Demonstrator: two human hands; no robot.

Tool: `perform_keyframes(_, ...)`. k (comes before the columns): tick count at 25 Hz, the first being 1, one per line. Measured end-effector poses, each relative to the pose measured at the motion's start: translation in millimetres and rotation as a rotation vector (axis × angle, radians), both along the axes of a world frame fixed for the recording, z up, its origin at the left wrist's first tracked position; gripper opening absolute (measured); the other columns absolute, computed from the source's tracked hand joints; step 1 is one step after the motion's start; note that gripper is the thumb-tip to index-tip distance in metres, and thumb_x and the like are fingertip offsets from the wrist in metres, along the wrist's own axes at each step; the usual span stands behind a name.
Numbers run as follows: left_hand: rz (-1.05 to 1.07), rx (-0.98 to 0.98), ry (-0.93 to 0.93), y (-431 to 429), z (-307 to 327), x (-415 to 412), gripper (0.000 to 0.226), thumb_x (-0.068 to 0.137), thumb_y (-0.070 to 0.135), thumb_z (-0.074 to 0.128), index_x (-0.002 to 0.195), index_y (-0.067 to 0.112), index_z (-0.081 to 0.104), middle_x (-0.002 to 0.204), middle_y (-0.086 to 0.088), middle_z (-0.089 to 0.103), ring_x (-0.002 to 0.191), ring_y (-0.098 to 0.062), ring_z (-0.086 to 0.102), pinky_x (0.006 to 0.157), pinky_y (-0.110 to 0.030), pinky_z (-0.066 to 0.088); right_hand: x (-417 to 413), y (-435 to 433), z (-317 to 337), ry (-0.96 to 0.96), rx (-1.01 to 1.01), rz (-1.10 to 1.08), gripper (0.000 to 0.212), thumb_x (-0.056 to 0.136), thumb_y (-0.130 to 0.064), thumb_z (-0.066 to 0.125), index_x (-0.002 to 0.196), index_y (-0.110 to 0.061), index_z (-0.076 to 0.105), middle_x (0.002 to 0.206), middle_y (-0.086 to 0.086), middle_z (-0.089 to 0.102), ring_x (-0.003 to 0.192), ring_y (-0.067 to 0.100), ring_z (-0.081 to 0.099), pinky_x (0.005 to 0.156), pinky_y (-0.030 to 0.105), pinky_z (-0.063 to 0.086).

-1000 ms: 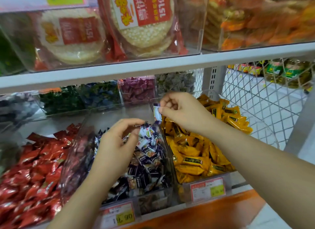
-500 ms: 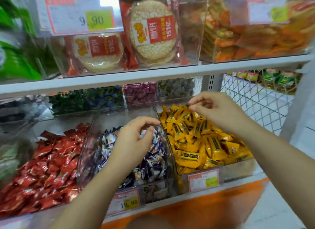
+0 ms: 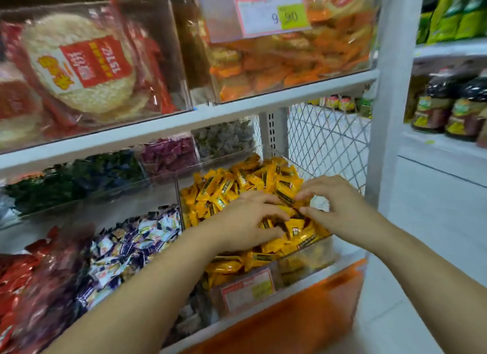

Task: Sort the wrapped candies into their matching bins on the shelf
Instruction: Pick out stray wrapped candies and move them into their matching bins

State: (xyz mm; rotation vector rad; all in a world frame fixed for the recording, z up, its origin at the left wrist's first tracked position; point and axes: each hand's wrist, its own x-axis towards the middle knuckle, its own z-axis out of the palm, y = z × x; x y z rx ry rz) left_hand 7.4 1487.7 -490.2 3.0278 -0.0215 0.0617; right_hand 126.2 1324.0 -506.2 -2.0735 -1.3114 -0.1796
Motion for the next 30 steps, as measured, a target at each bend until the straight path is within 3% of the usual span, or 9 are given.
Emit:
perform_keyframes(1,0.019,0.074,0.049,5,-1,3,0.032,0.089,0.044,0.055,0.12,0.039,0.058,0.145,0.009,0.035,0.14,-0.016,0.018,0.115,-0.034,0.013,-1,0,-1,-0.037,-0.029,-0.003,0.024,0.074,-0.036,0.066,0.095,-0.027,0.072,0.105,-0.008,0.064,0.101,0.021,0.056,0.093,0.043,0.04)
perform_keyframes(3,0.077,0.156,0.14,20,3,1,0.025,0.088,0.046,0.053,0.113,0.044,0.06,0.143,0.011,0.035,0.142,-0.017,0.012,0.115,-0.043,0.014,-4,-2,-3,-0.115,-0.133,0.01,0.027,0.079,-0.045,0.065,0.104,-0.037,0.067,0.119,-0.015,0.058,0.112,0.016,0.047,0.095,0.036,0.03)
perform_keyframes(6,0.138,0.182,0.175,44,12,-13,0.024,0.088,0.047,0.054,0.111,0.046,0.06,0.139,0.014,0.039,0.138,-0.014,0.019,0.113,-0.042,0.02,-8,-3,-6,-0.184,-0.257,0.024,0.031,0.083,-0.051,0.059,0.113,-0.045,0.059,0.132,-0.024,0.045,0.12,0.005,0.036,0.088,0.029,0.015)
perform_keyframes(12,0.221,0.191,0.171,65,18,-35,0.027,0.087,0.053,0.053,0.113,0.047,0.058,0.137,0.015,0.041,0.133,-0.011,0.03,0.111,-0.043,0.025,-12,3,-7,-0.21,-0.303,-0.024,0.04,0.086,-0.052,0.054,0.125,-0.044,0.051,0.139,-0.022,0.039,0.124,0.005,0.033,0.095,0.031,0.014)
perform_keyframes(18,0.034,-0.019,-0.069,31,15,-20,0.018,0.089,0.033,0.059,0.105,0.036,0.066,0.118,0.019,0.053,0.117,-0.005,0.042,0.107,-0.033,0.03,-16,16,-6,-0.226,-0.341,-0.051,0.037,0.09,-0.048,0.049,0.126,-0.045,0.049,0.144,-0.018,0.035,0.127,0.01,0.029,0.094,0.034,0.013)
perform_keyframes(20,-0.041,0.046,-0.013,19,4,-4,0.023,0.091,0.031,0.055,0.112,0.036,0.064,0.117,0.017,0.058,0.118,-0.009,0.044,0.109,-0.041,0.028,-19,20,-8,-0.247,-0.373,-0.074,0.032,0.092,-0.046,0.045,0.123,-0.047,0.052,0.146,-0.016,0.032,0.128,0.012,0.026,0.098,0.04,0.01)
perform_keyframes(23,0.031,0.2,0.2,19,-2,7,0.031,0.096,0.037,0.042,0.124,0.037,0.056,0.132,0.017,0.049,0.133,-0.013,0.027,0.113,-0.056,0.01,-18,19,-11,-0.262,-0.395,-0.129,0.033,0.093,-0.048,0.041,0.124,-0.047,0.05,0.143,-0.014,0.034,0.13,0.014,0.023,0.102,0.048,0.008)
perform_keyframes(26,0.085,0.295,0.276,27,3,5,0.037,0.099,0.042,0.032,0.126,0.033,0.056,0.141,0.017,0.04,0.138,-0.013,0.016,0.113,-0.057,0.0,-12,15,-12,-0.209,-0.426,-0.141,0.037,0.091,-0.053,0.041,0.127,-0.047,0.047,0.142,-0.014,0.034,0.13,0.014,0.023,0.105,0.051,0.008)
perform_keyframes(30,0.141,0.271,0.286,36,7,2,0.037,0.097,0.044,0.034,0.116,0.03,0.063,0.135,0.018,0.045,0.137,-0.012,0.018,0.113,-0.057,-0.001,-9,11,-14,-0.155,-0.415,-0.123,0.037,0.091,-0.054,0.042,0.127,-0.048,0.047,0.143,-0.015,0.033,0.129,0.013,0.025,0.104,0.048,0.01)
